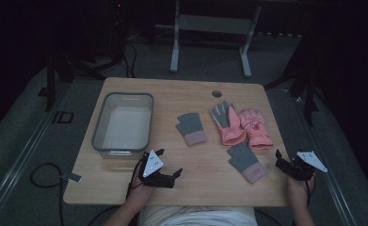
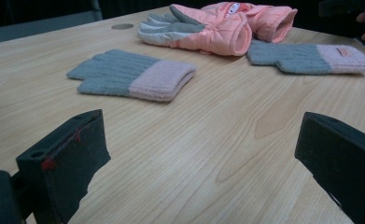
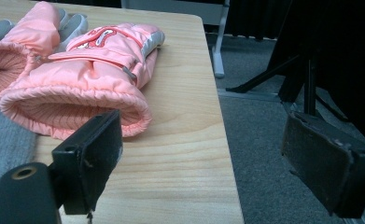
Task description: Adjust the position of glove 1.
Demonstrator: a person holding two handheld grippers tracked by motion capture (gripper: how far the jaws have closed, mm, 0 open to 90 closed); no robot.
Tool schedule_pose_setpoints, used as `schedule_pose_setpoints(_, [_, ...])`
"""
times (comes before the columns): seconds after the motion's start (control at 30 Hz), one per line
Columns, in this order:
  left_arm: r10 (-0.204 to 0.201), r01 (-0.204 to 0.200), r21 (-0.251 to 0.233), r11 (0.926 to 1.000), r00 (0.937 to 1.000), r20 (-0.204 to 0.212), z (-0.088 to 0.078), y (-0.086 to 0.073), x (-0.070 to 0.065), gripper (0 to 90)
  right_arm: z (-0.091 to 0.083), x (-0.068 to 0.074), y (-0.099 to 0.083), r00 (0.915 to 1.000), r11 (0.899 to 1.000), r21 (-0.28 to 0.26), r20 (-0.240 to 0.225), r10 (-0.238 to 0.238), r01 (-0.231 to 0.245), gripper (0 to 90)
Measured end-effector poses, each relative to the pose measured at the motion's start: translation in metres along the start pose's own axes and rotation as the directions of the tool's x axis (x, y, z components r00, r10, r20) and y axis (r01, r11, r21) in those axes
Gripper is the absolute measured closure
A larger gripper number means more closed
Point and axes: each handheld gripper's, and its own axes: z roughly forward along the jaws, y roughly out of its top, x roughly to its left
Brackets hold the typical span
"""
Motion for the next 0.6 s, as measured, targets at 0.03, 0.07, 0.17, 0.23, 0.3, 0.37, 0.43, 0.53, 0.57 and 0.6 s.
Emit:
schedule_pose_setpoints(0.03, [0.0,0.0,0.001,1.0,1.0,-0.001,0.0002,0.0001,-0.0003,2.0,0.0001,0.0004,0.0001,1.0,1.0,0.007,0.0,-0.003,0.003,12.7])
schedule_pose_setpoints(0.07, [0.0,0.0,0.001,1.0,1.0,-0.002,0.0003,0.0001,-0.0005,2.0,-0.0002,0.0017,0.0,0.9999,1.0,0.013,0.006,-0.013,0.013,12.7])
schedule_pose_setpoints(0.17, [0.01,-0.01,0.002,0.9999,0.9999,-0.005,0.0002,0.0001,-0.0013,2.0,-0.0011,0.0032,-0.0004,0.9994,0.999,0.026,0.025,-0.023,0.022,12.7])
schedule_pose_setpoints(0.23, [0.02,-0.02,0.004,0.9998,0.9998,-0.006,0.0003,0.0002,-0.0021,2.0,-0.0018,0.0033,-0.0008,0.9987,0.999,0.037,0.042,-0.027,0.025,12.7])
schedule_pose_setpoints(0.3, [0.025,-0.025,0.005,0.9997,0.9997,-0.008,0.0006,0.0002,-0.0028,2.0,-0.0029,0.003,-0.0013,0.998,0.999,0.039,0.056,-0.029,0.027,12.7])
schedule_pose_setpoints(0.37, [0.025,-0.025,0.006,0.9997,0.9997,-0.008,0.0007,0.0003,-0.0026,2.0,-0.0034,0.0032,-0.0016,0.9972,0.999,0.041,0.067,-0.034,0.031,12.7])
schedule_pose_setpoints(0.43, [0.023,-0.023,0.006,0.9997,0.9997,-0.008,0.0007,0.0003,-0.0024,2.0,-0.0033,0.0035,-0.0017,0.9954,0.998,0.049,0.087,-0.04,0.035,12.7])
schedule_pose_setpoints(0.53, [0.024,-0.024,0.006,0.9997,0.9997,-0.008,0.0007,0.0003,-0.0026,2.0,-0.0039,0.0029,-0.0015,0.9955,0.998,0.052,0.09,-0.03,0.025,12.7])
schedule_pose_setpoints(0.57, [0.025,-0.025,0.007,0.9997,0.9996,-0.009,0.0007,0.0003,-0.0027,2.0,-0.004,0.0028,-0.0014,0.9957,0.998,0.052,0.088,-0.028,0.023,12.7])
schedule_pose_setpoints(0.6, [0.026,-0.026,0.007,0.9997,0.9996,-0.008,0.0007,0.0003,-0.0027,2.0,-0.0042,0.0029,-0.0013,0.9963,0.998,0.052,0.082,-0.026,0.022,12.6])
